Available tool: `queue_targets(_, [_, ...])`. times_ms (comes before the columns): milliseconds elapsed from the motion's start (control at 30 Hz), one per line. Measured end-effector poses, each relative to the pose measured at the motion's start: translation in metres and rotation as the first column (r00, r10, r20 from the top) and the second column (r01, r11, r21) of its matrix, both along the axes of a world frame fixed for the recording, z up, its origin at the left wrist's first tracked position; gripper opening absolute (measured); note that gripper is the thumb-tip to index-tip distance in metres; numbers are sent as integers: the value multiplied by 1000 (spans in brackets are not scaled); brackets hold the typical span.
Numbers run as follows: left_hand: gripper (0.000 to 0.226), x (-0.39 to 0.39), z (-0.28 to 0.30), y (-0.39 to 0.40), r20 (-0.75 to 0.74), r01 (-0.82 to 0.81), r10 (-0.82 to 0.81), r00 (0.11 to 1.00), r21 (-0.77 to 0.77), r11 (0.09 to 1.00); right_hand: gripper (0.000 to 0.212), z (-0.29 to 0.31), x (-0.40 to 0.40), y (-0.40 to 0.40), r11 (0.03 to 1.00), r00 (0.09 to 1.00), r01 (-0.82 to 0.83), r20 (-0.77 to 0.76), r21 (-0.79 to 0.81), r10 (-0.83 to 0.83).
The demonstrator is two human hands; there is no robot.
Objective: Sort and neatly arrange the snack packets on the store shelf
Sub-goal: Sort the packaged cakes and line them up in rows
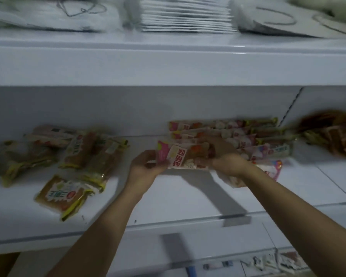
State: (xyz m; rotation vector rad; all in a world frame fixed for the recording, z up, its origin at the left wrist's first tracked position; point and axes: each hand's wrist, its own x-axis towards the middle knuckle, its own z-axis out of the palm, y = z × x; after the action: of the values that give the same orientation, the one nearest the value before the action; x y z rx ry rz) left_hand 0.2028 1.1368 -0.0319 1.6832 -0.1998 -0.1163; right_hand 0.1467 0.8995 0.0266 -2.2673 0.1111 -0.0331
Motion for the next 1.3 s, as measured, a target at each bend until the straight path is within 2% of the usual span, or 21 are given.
queue_targets(67, [29, 3, -11, -16, 33, -32, 29, 999, 82, 996, 49, 4, 5, -9, 989, 996, -91, -5, -115, 91])
queue_targets(100, [31, 3, -17, -22, 56, -46, 39, 998, 124, 991, 45, 9, 8, -11, 965, 991, -136, -21, -223, 134])
queue_targets(167, [33, 0, -25, -31, 96, -78, 61, 994, 188, 979, 49, 18, 14, -16, 883, 980, -191, -27, -430, 199])
queue_targets(233, [34, -3, -29, -36, 132, -115, 85, 988, 240, 964, 53, 21, 21, -20, 829, 975, -205, -32, -521, 221])
queue_targets(333, [37, -8, -32, -43, 192, -137, 79, 978, 312, 940, 49, 19, 26, -28, 787, 970, -224, -58, -574, 234])
queue_targets(467, [43, -9, -33, -48, 310, -177, 30, 950, 457, 872, 42, 14, 22, -37, 786, 969, -233, -70, -573, 237])
queue_targets(633, [45, -6, -35, -49, 360, -147, -96, 928, 591, 793, 40, 7, 21, -43, 721, 973, -208, -66, -661, 220])
queue_targets(700, [51, -4, -36, -49, 381, -169, -118, 917, 640, 750, 39, 7, 21, -46, 730, 974, -205, -58, -652, 221])
queue_targets(800, [68, -3, -36, -47, 358, -159, -118, 926, 655, 739, 47, 10, 20, -44, 763, 973, -214, -60, -609, 225])
queue_targets(900, [89, -5, -30, -36, 309, -91, -141, 940, 629, 772, 55, 16, 23, -34, 780, 966, -223, -25, -585, 257])
queue_targets(967, [80, -5, -22, -19, 342, -141, -110, 933, 630, 763, 48, 23, 32, -14, 790, 955, -223, 36, -571, 295])
queue_targets(1000, [67, -1, -19, -4, 433, -247, -78, 898, 642, 726, 44, 26, 38, 2, 789, 946, -217, 76, -575, 315])
queue_targets(1067, [47, 7, -9, 38, 621, -508, -36, 783, 671, 540, 41, 29, 57, 41, 776, 921, -225, 131, -590, 367])
queue_targets(1100, [44, 10, -3, 64, 650, -573, -23, 760, 687, 447, 42, 28, 67, 64, 770, 907, -246, 140, -589, 396])
queue_targets(1167, [51, 14, 10, 115, 609, -581, 33, 792, 737, 347, 44, 24, 89, 113, 766, 882, -297, 143, -570, 449])
queue_targets(1233, [60, 13, 19, 165, 549, -561, 132, 825, 771, 302, 45, 18, 110, 167, 764, 866, -339, 135, -549, 482])
queue_targets(1300, [53, 13, 21, 212, 483, -532, 229, 845, 804, 268, 43, 15, 128, 223, 759, 849, -366, 139, -538, 509])
